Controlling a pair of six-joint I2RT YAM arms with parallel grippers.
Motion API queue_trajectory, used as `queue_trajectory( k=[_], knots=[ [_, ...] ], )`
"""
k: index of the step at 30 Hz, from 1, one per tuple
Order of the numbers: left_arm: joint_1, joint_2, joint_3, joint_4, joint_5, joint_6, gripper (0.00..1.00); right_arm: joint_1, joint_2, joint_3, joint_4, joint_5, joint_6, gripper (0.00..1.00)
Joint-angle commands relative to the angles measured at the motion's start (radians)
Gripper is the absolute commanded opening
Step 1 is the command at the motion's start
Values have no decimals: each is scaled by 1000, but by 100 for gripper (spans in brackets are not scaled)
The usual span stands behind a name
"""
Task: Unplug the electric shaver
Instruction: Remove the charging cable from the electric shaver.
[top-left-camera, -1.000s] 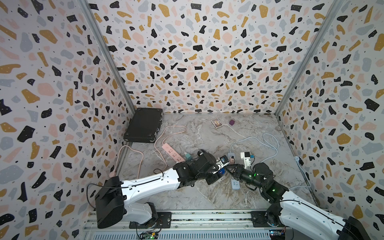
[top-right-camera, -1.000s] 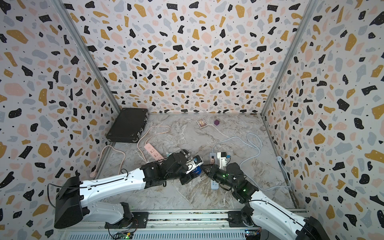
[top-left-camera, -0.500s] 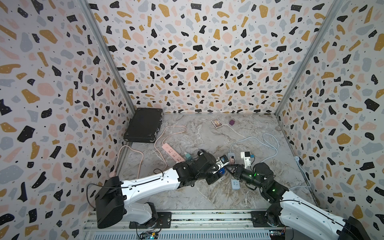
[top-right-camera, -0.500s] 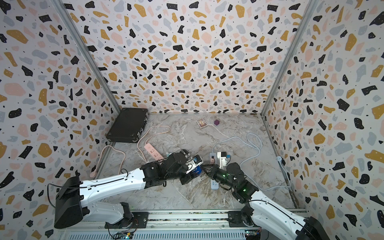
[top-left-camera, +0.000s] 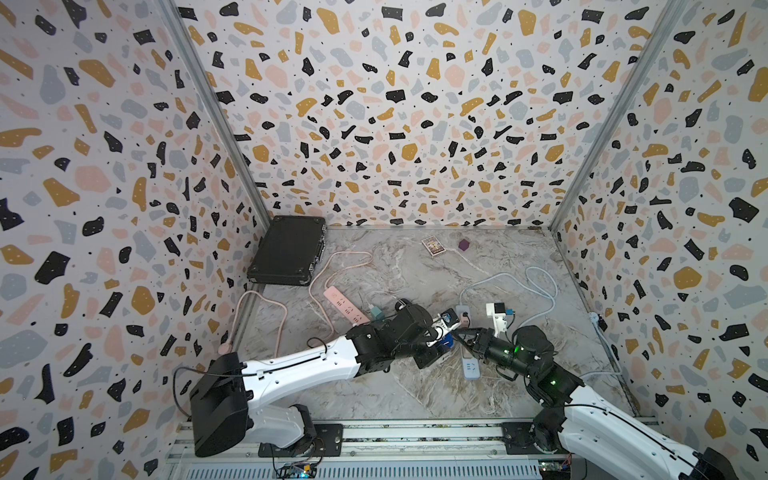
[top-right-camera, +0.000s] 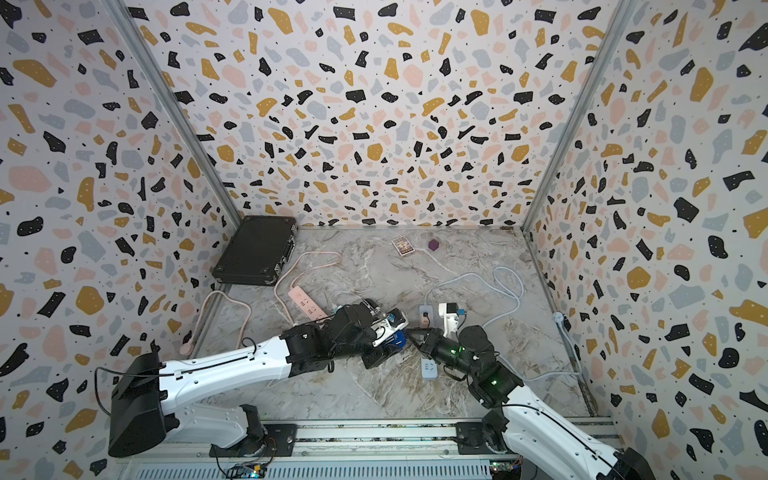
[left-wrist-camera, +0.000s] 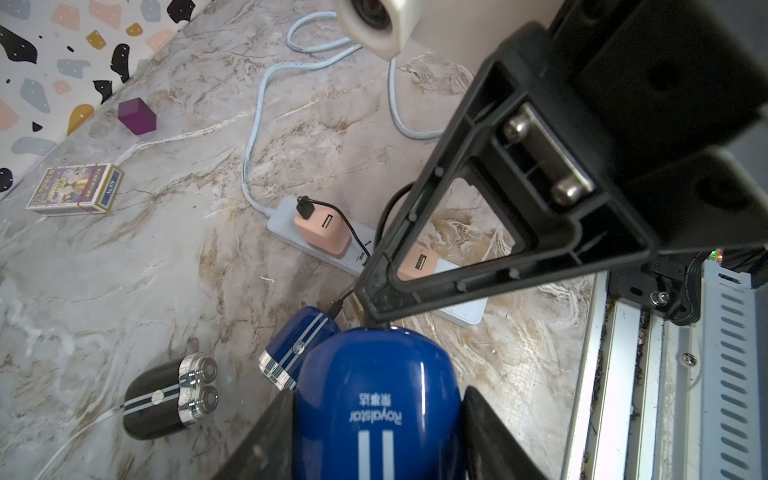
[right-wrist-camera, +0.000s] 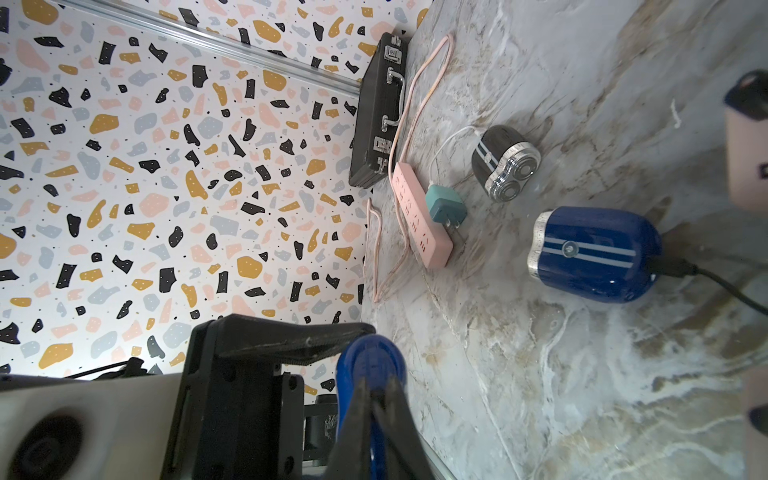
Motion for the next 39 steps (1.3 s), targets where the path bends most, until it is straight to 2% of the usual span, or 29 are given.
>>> queue_trajectory(
  k=[1, 21, 33, 39],
  knots=[
    [-4, -5, 3, 5, 50, -9, 35, -27, -26, 18, 12, -5, 1, 0],
    [-4, -10, -26, -39, 85, -25, 30, -143, -39, 54, -47, -80, -34, 0],
    [-5, -16, -47, -23, 71, -57, 28, -150, -116, 122, -237, 14, -150, 0],
    [-4, -14, -48, -16, 73, -65, 28, -149, -137, 119, -244, 38, -154, 0]
  ],
)
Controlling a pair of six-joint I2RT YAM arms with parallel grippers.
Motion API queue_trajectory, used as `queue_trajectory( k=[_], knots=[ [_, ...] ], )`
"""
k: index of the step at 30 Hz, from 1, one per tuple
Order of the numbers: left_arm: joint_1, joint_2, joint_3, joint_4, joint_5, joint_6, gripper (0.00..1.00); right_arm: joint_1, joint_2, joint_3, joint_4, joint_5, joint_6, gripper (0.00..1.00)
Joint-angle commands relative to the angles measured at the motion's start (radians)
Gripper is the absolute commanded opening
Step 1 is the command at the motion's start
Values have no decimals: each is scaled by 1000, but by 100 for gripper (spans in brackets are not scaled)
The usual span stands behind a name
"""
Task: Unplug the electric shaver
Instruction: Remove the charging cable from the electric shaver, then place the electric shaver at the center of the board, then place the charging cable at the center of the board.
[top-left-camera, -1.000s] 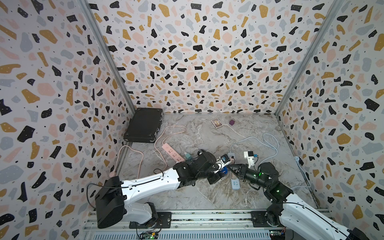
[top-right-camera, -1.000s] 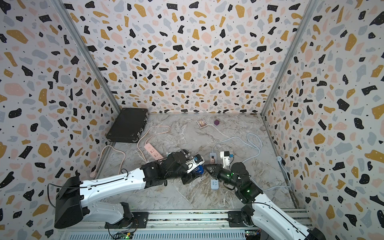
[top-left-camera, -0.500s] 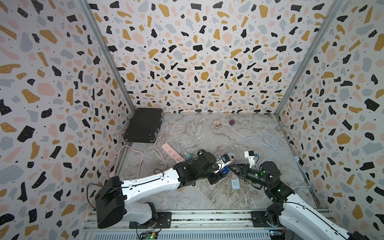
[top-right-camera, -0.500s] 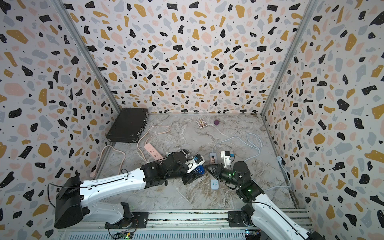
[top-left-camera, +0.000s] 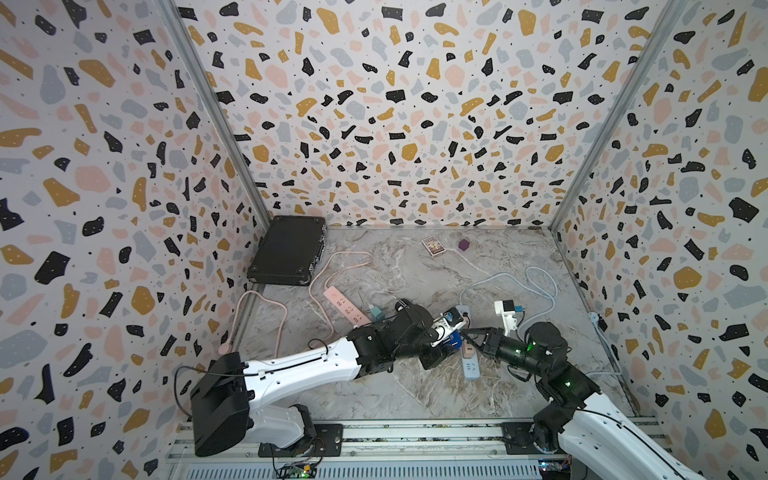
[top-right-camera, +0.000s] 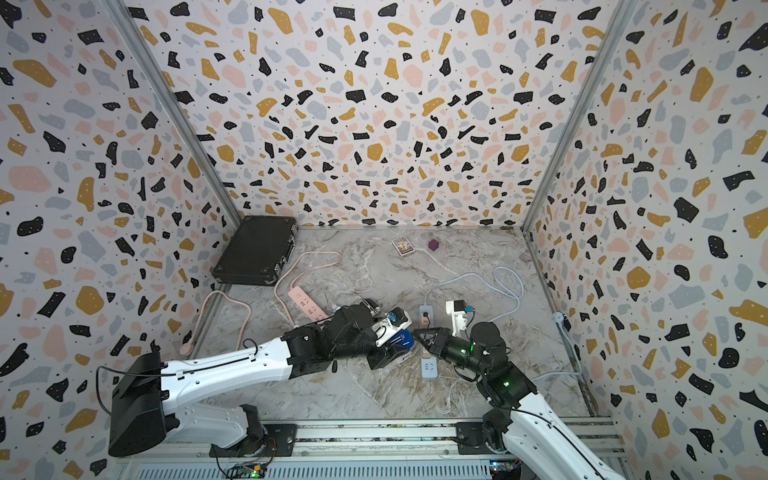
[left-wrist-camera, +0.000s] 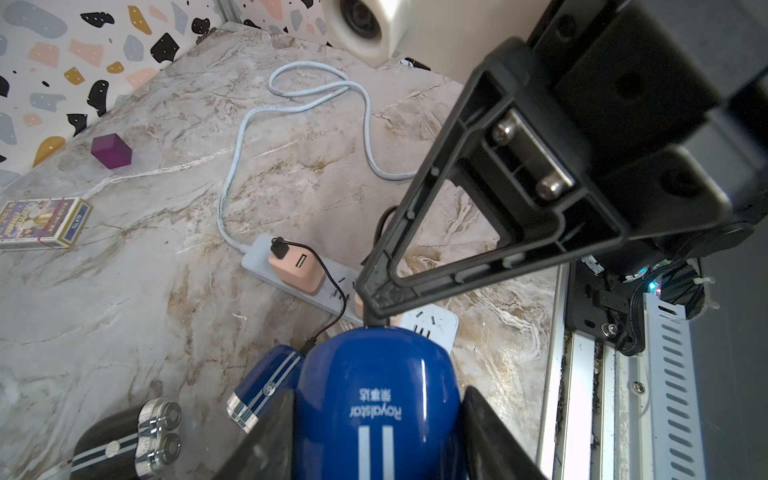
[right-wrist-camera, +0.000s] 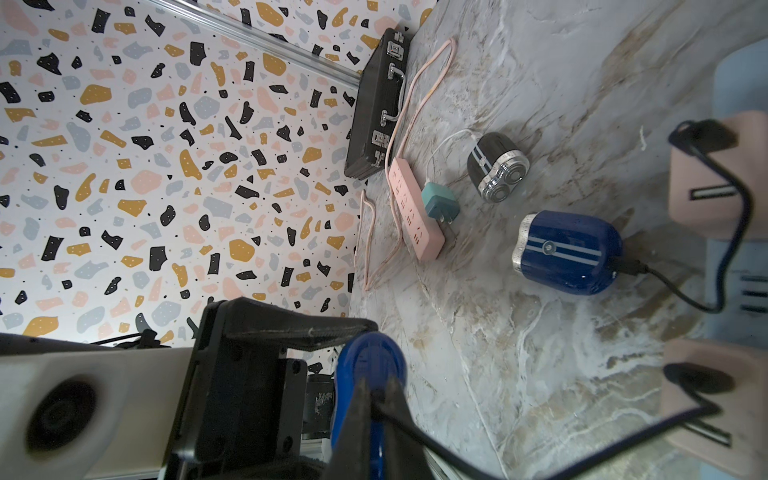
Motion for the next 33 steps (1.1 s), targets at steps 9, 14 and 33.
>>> queue_trajectory(
  k=[9, 14, 33],
  knots=[
    [-2, -28, -55, -105, 10, -33, 27, -32, -70, 57, -42, 235, -52, 0],
    [-2, -28, -63, -108, 4, -37, 27, -32, -45, 82, -55, 218, -79, 0],
    [15, 31, -198, 23, -143, -62, 31, -31, 94, 97, -200, 21, -223, 8]
  ],
)
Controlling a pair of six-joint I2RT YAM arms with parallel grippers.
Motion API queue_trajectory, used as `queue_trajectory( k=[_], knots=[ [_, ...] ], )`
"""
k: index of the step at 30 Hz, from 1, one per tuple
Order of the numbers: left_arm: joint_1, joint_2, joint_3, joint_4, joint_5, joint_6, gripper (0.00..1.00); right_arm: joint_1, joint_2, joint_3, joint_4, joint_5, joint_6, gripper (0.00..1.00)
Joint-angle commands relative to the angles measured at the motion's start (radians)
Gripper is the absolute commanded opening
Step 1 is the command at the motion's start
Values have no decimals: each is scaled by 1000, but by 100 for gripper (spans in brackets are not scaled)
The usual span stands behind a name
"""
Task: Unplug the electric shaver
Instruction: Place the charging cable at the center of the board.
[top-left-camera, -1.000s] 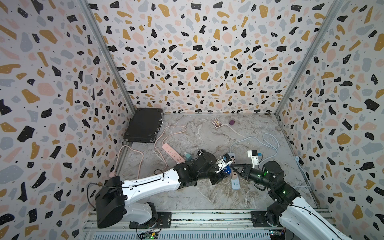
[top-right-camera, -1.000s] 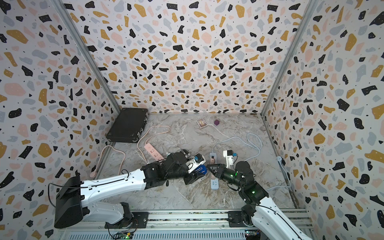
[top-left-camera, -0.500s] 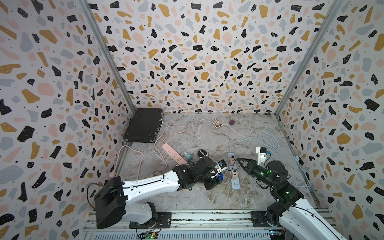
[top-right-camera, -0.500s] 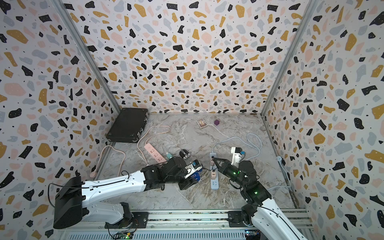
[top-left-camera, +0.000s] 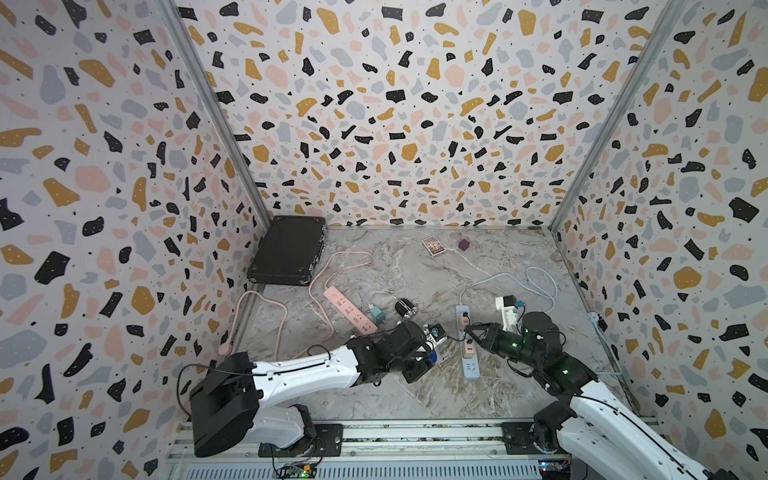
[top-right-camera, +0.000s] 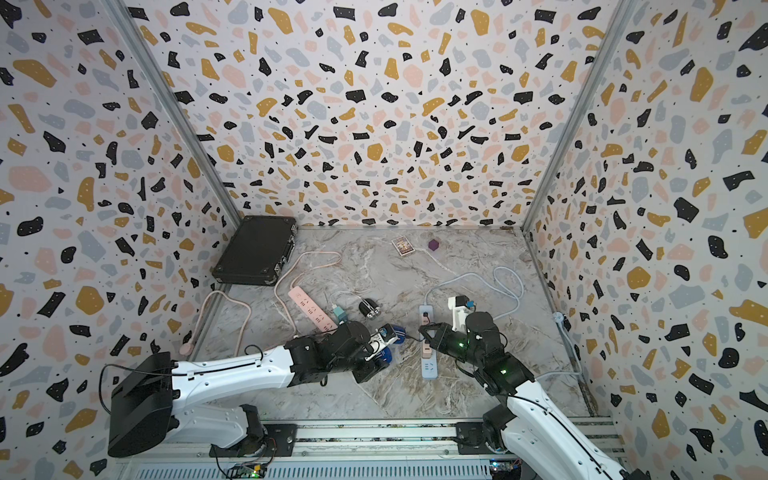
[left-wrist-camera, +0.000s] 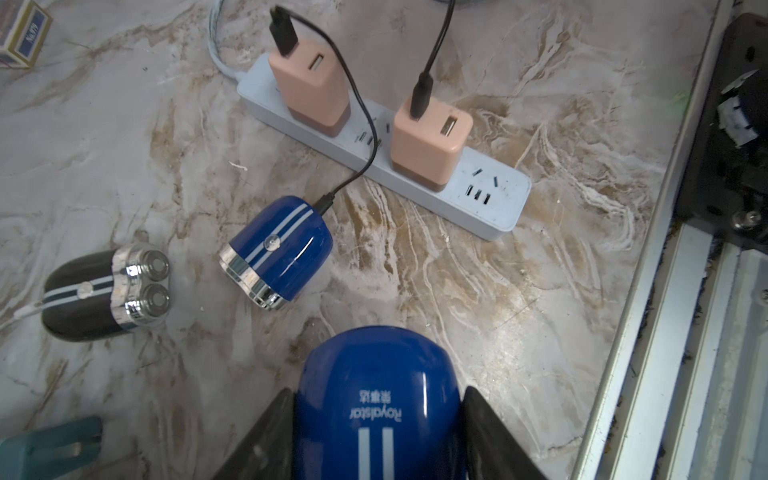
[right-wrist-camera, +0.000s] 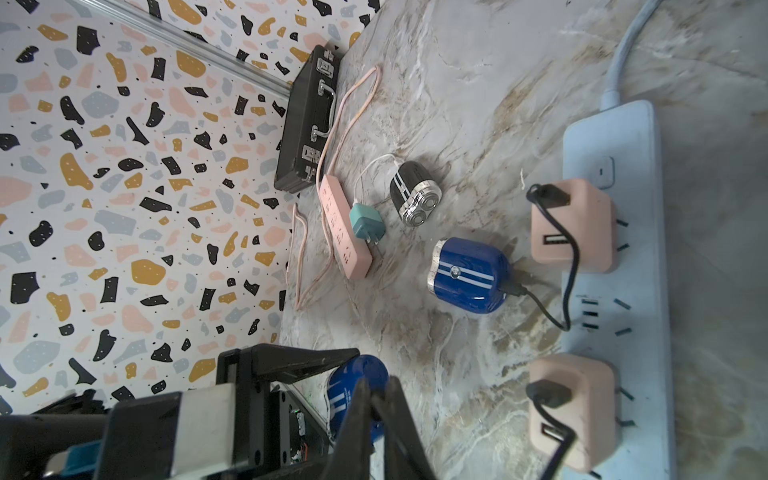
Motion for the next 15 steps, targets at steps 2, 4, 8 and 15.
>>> queue_trajectory(
  k=[2, 4, 8, 15],
  knots=[
    [18, 51, -39, 107, -57, -33, 30, 0, -14, 15, -53, -64, -58, 9],
    [29, 78, -46, 115, -94, -48, 30, 0, -13, 19, -67, -78, -72, 11],
    [68, 99, -79, 178, -130, -90, 30, 2, -14, 29, -114, -88, -107, 13],
    [114, 127, -60, 175, -183, -63, 30, 22, 19, 19, -160, -112, -148, 18]
  ],
)
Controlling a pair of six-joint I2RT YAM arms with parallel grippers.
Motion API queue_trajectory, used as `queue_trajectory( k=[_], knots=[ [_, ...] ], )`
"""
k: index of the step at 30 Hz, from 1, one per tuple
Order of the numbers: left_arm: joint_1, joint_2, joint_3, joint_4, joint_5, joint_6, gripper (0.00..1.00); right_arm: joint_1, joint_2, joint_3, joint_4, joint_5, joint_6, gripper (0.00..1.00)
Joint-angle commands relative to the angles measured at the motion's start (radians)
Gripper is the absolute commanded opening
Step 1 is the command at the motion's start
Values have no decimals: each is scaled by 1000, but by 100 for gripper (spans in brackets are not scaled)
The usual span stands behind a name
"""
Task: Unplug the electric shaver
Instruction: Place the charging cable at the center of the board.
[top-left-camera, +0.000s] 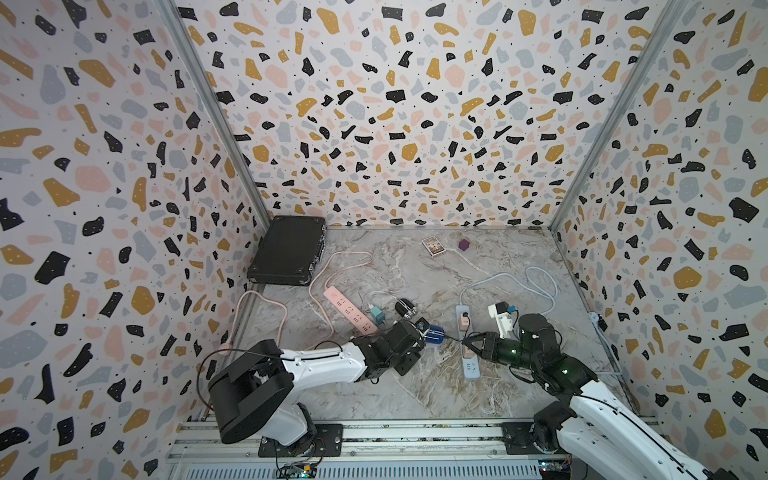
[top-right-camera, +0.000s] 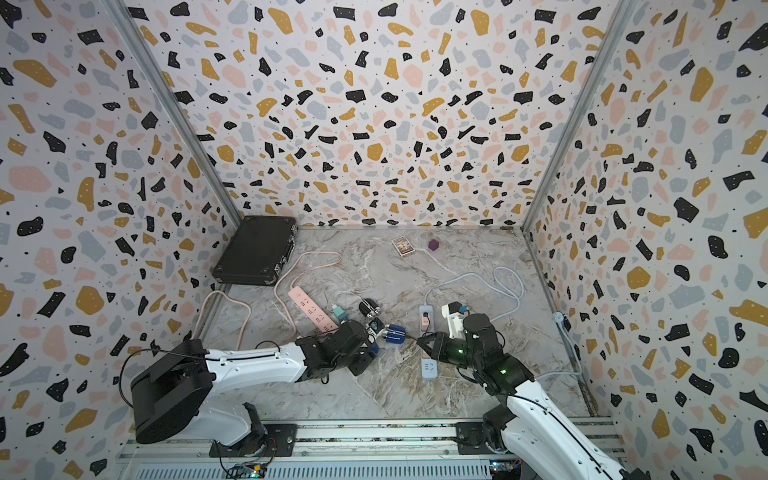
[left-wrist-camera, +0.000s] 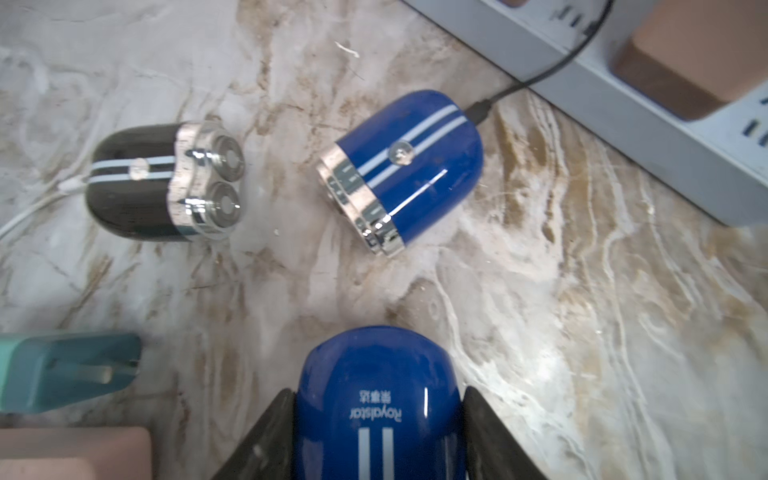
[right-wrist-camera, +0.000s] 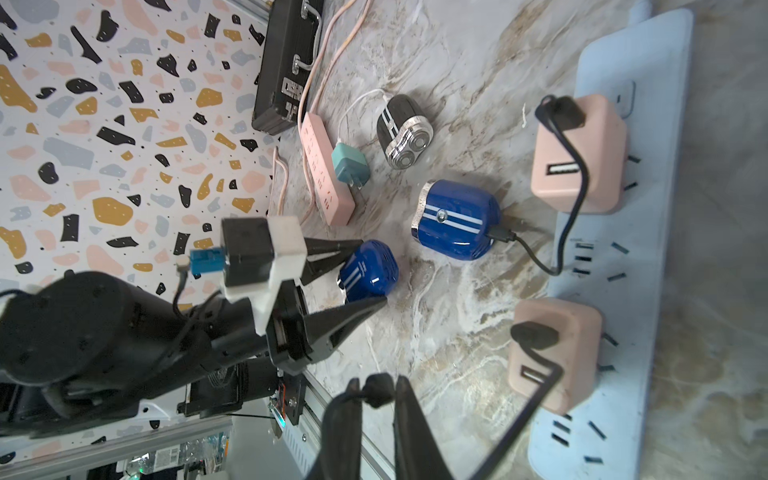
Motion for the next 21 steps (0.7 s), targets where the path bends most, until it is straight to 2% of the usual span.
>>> queue_trajectory(
  k=[1, 4, 15, 21],
  knots=[
    [19, 12, 24, 57, -39, 4, 30, 18, 11, 16, -36, -29, -35, 18],
    [33, 23, 21, 76, -39, 2, 31, 33, 16, 11, -22, -34, -32, 26],
    [68, 79, 21, 103, -89, -9, 32, 91, 32, 45, -86, 13, -75, 39],
    [107, 94, 28, 120, -85, 4, 44, 108, -38, 118, -294, 142, -164, 49]
  ],
)
